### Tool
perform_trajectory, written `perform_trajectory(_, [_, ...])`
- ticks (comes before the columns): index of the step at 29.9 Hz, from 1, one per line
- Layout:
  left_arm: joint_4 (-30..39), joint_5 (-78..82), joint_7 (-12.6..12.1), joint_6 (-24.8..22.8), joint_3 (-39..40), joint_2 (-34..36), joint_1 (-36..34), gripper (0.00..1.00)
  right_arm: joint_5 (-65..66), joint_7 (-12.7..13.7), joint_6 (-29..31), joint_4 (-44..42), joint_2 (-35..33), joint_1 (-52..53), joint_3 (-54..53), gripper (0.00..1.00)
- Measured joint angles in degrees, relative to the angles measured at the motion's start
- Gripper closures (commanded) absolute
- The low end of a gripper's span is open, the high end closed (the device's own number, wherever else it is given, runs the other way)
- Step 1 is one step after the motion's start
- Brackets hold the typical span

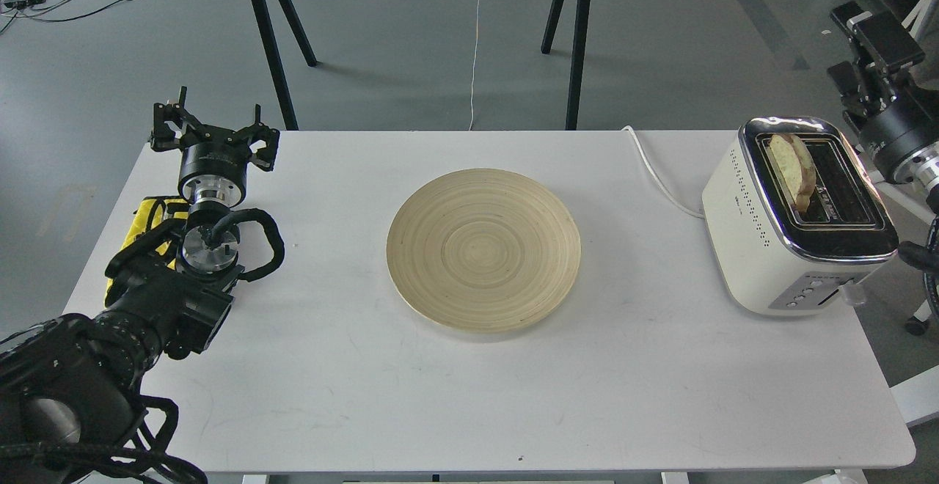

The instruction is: Put bread in toaster with right arm

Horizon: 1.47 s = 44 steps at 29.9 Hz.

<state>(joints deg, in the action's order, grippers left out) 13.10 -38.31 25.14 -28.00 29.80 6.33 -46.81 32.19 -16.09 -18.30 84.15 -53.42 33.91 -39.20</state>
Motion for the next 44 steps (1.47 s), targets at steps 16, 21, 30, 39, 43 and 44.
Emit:
perform_trajectory(16, [0.0, 0.0, 0.0, 0.0, 0.0, 0.0, 0.0, 0.0, -10.0, -2.8, 9.1, -13.2, 34.0, -3.4, -8.4, 0.01])
perform_trajectory(21, [0.0, 0.0, 0.0, 0.0, 0.0, 0.0, 0.0, 0.0, -10.0, -8.8, 24.9, -24.6, 38.9, -3.7, -9.0, 0.01])
perform_trajectory(30, [0.0, 0.0, 0.0, 0.0, 0.0, 0.0, 0.0, 0.0, -9.9, -11.9, 45.2, -41.9, 42.8, -2.4, -10.3, 0.01])
perform_trajectory(39, [0.0, 0.0, 0.0, 0.0, 0.0, 0.0, 0.0, 0.0, -9.9, -11.9, 46.3, -42.4, 42.8, -2.0, -10.6, 0.01])
perform_trajectory(43, [0.0, 0.0, 0.0, 0.0, 0.0, 0.0, 0.0, 0.0, -9.9, -11.9, 46.3, -42.2, 42.9, -1.9, -11.7, 0.01])
perform_trajectory(44, [0.0, 0.0, 0.0, 0.0, 0.0, 0.0, 0.0, 0.0, -9.9, -11.9, 46.3, -42.2, 43.0, -1.9, -11.9, 0.01])
